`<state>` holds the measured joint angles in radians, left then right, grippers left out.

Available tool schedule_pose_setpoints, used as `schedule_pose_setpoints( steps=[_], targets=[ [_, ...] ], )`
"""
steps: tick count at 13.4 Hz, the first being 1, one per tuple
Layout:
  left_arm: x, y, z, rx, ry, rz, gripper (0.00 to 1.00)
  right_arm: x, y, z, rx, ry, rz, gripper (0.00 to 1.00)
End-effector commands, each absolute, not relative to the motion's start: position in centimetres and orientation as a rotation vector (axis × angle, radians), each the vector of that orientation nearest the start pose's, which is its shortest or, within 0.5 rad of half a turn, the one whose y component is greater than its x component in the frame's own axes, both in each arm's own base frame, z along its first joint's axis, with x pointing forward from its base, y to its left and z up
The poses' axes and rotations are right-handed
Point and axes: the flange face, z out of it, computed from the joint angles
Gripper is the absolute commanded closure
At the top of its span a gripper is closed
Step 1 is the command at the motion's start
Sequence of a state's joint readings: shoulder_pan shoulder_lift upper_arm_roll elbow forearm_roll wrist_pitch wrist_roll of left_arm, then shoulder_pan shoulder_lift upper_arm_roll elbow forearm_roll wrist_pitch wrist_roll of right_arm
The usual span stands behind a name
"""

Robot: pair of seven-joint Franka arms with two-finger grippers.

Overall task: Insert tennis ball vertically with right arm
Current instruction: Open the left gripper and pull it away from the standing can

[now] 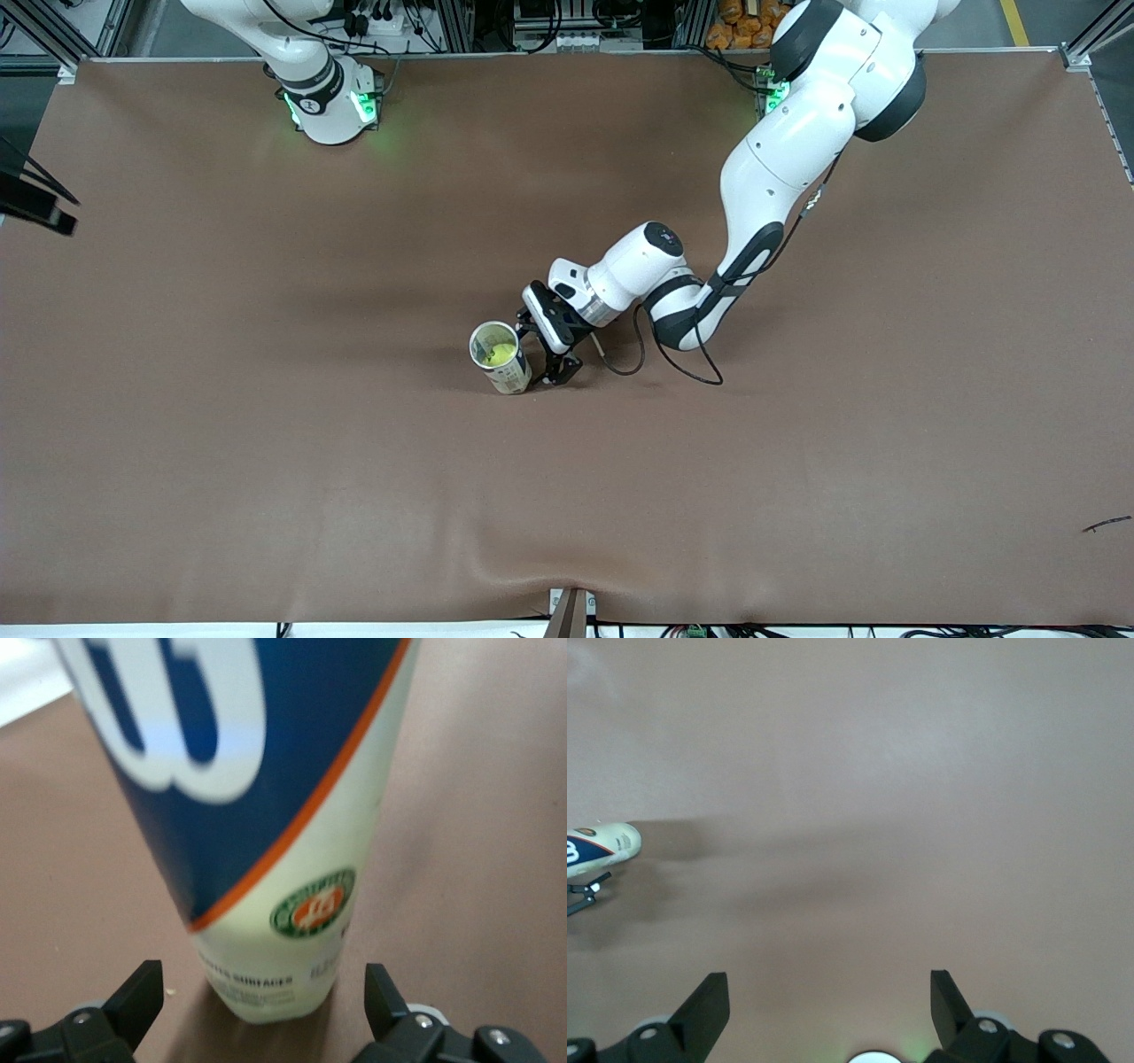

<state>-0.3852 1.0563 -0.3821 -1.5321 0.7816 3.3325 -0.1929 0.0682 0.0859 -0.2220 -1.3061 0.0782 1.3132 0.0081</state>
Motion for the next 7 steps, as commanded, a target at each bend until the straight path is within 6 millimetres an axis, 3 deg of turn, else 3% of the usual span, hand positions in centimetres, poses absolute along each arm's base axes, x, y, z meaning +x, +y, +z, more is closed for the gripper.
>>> schedule_pose_setpoints(
  steps=[1, 4, 7],
  targets=[
    [51.3, -48.4, 14.4, -2.874, 1.717, -1.237, 0.00, 52.3, -5.7, 65.8, -3.044, 0.182, 0.150, 0.00],
    [51.7, -46.1, 13.0, -2.913, 1.668, -1.159, 0.00, 52.2, -5.3, 65.1, -3.066, 0.172, 0.129, 0.00],
    [54.2, -42.9, 14.2, -2.958, 1.527, -0.994, 0.00, 52.8, -3.9, 65.8, -3.118, 0.117, 0.083, 0.00]
  ],
)
